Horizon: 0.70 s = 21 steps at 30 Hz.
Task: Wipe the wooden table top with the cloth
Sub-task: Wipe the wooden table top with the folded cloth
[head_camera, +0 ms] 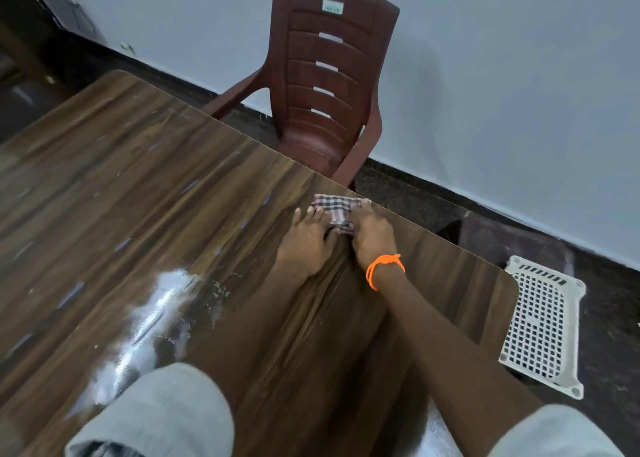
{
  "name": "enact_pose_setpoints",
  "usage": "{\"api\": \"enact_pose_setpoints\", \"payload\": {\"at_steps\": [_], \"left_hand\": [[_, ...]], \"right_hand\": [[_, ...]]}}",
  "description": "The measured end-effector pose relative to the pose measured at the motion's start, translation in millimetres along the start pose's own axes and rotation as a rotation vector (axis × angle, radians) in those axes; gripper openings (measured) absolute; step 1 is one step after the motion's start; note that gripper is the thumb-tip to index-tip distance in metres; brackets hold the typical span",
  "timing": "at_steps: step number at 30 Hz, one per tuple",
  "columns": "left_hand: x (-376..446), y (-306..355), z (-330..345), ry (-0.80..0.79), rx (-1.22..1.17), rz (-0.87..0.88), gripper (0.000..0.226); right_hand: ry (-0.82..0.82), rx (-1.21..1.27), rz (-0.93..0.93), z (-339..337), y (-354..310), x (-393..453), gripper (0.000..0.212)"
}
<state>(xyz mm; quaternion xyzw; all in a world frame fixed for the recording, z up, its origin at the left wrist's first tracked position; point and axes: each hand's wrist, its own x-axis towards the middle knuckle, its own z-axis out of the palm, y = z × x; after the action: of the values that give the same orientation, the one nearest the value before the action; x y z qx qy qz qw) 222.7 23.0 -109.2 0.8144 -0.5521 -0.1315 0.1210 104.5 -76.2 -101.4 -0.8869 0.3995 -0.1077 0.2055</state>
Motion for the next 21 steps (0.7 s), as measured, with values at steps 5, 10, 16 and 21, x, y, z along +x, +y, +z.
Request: {"api": "enact_pose_setpoints", "payload": {"at_steps": [5, 10, 16, 21], "left_hand": [[-74, 7, 13, 0.08, -0.108, -0.004, 0.05], [-100, 43, 34, 0.023, -0.054, 0.042, 0.066], [-52, 38, 24, -0.002, -0.029, 0.053, 0.064], [-74, 4, 10, 0.024, -0.042, -0.07, 0.059]], "right_hand": [[0.048, 0.114, -0.09, 15, 1, -65, 0.04], [0.111, 0.06, -0.034, 6, 32, -104, 0.044], [0.146, 0.124, 0.097, 1, 17, -69, 0.037], [0.009, 0.106, 0.019, 19, -20, -63, 0.036]]}}
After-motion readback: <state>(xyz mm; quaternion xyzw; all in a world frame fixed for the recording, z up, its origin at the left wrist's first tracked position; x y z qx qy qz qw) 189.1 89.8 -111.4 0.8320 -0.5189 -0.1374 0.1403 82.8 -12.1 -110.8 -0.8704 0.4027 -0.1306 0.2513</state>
